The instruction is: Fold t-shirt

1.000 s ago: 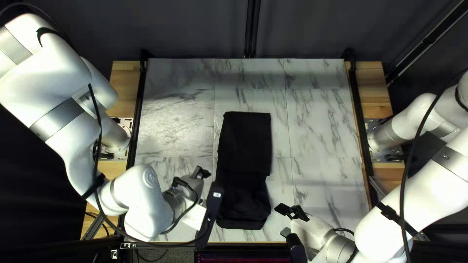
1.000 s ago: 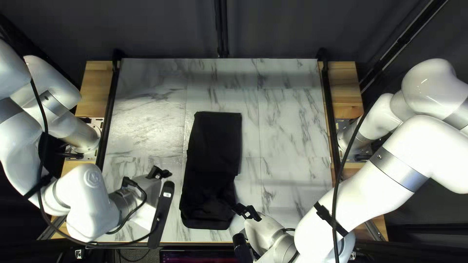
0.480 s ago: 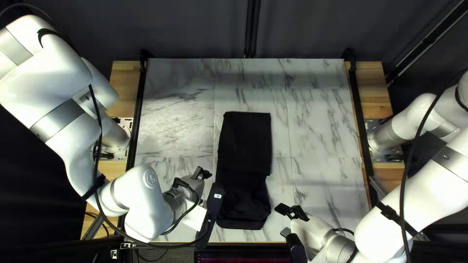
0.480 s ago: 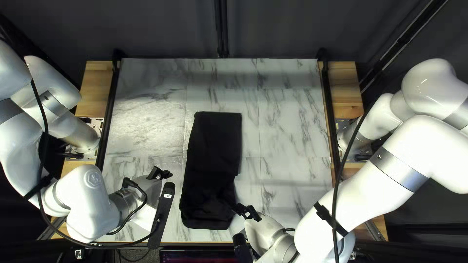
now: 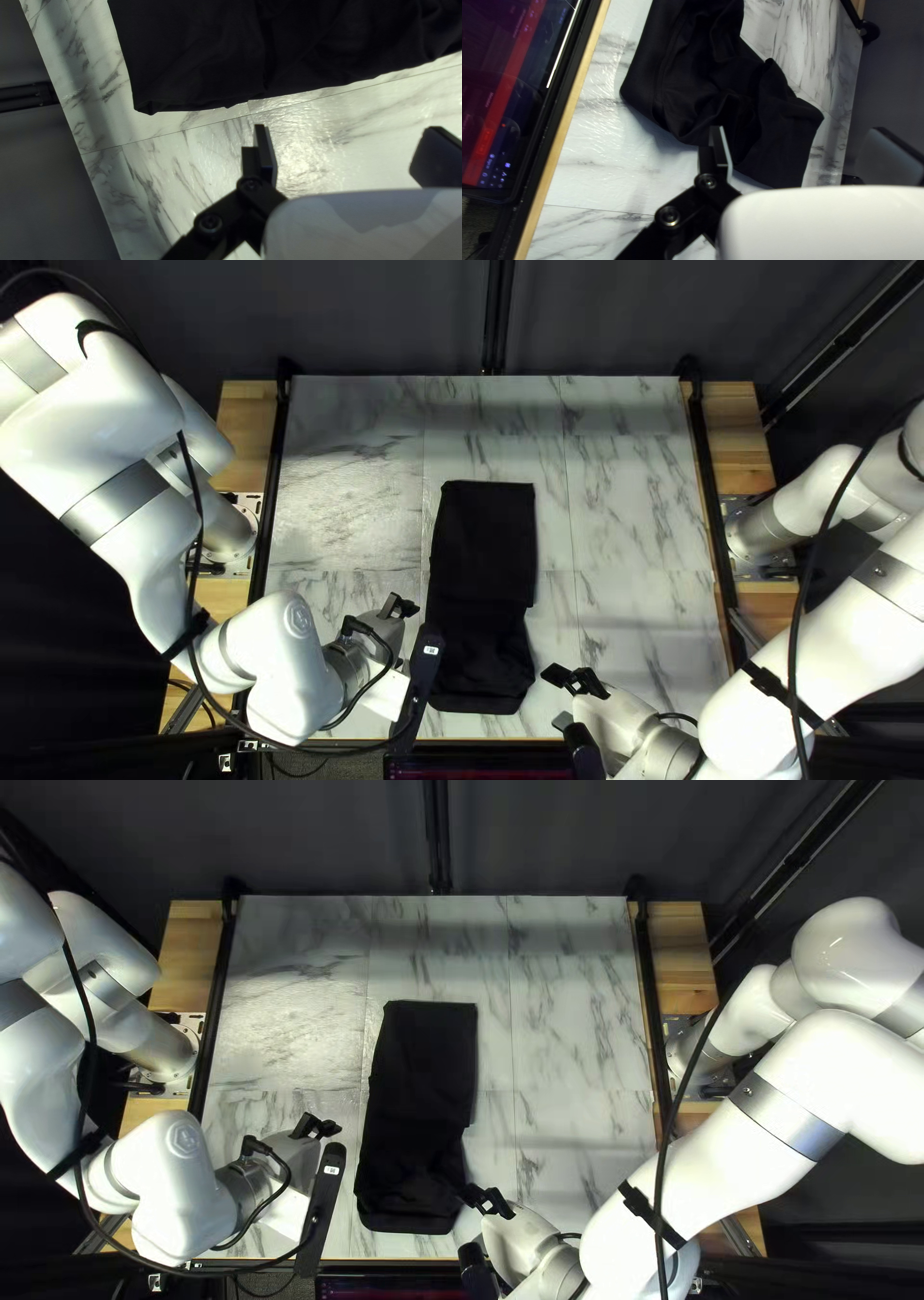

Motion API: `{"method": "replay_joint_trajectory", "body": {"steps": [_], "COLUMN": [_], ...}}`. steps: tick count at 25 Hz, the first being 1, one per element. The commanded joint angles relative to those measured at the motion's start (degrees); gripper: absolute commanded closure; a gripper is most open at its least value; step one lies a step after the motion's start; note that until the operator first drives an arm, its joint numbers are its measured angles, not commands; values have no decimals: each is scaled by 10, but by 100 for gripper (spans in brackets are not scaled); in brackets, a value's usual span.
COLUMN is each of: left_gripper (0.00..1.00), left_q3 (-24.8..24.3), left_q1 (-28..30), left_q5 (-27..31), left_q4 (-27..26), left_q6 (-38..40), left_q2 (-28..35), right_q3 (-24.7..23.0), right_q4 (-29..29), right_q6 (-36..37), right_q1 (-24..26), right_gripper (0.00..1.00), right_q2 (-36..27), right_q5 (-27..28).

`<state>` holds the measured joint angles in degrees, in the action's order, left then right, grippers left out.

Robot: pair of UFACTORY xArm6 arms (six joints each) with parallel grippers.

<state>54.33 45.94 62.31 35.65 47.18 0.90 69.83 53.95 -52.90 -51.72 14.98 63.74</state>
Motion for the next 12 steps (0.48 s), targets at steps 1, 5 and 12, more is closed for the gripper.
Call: {"method": "replay_joint_trajectory", "body": {"steps": [1, 5, 12], "left_gripper": [0, 0, 0], "left_q3": [4, -1, -15], "left_q1": [8, 14, 14], "left_q5": [-18, -63, -142], "left_q4": [6, 18, 48], "left_q6": [20, 38, 86], "left_q2": [-5, -17, -52], "right_q3": [-2, -4, -1], "right_q4": [10, 23, 43], "right_q6": [-27, -44, -56], "right_q1": [5, 20, 40], "right_gripper": [0, 0, 0], "right_q2": [12, 26, 48], "right_q5": [-11, -35, -71]}}
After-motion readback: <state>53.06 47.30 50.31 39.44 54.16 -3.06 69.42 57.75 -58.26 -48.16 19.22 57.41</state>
